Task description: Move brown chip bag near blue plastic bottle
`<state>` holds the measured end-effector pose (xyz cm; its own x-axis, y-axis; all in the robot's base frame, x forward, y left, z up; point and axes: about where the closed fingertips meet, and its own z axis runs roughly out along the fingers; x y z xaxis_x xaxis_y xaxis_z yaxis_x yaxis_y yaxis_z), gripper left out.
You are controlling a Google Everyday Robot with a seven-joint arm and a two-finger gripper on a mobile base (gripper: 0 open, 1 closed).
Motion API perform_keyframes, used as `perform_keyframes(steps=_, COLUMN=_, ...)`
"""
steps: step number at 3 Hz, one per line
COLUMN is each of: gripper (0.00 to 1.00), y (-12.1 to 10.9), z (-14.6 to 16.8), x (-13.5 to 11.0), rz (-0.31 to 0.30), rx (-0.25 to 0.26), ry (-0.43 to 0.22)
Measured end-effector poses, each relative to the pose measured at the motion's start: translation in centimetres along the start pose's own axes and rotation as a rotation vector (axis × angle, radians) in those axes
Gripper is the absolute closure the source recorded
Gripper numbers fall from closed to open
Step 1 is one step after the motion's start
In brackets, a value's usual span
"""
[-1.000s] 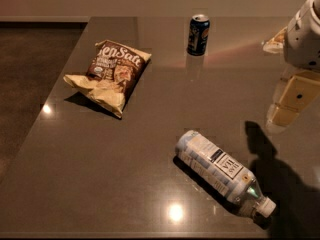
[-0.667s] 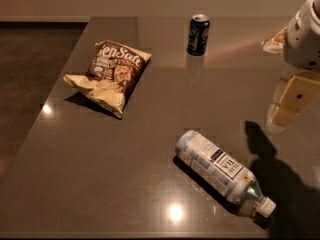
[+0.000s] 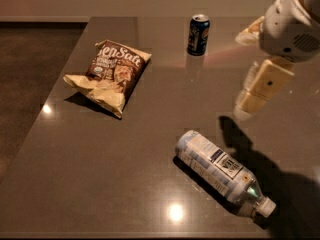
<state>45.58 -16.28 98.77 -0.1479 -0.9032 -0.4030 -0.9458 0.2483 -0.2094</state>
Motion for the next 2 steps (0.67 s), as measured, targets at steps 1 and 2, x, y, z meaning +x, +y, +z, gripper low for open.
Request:
perform_keyframes(steps=1, gripper=0.00, y=-0.7, z=1.3, x=-4.3, rz=0.057, rx=-0.035, ry=-0.119)
perform_keyframes(steps=2, gripper=0.00, y=-1.0, z=5.1, x=-9.9, rz=0.153, rx=-0.059, ry=-0.182)
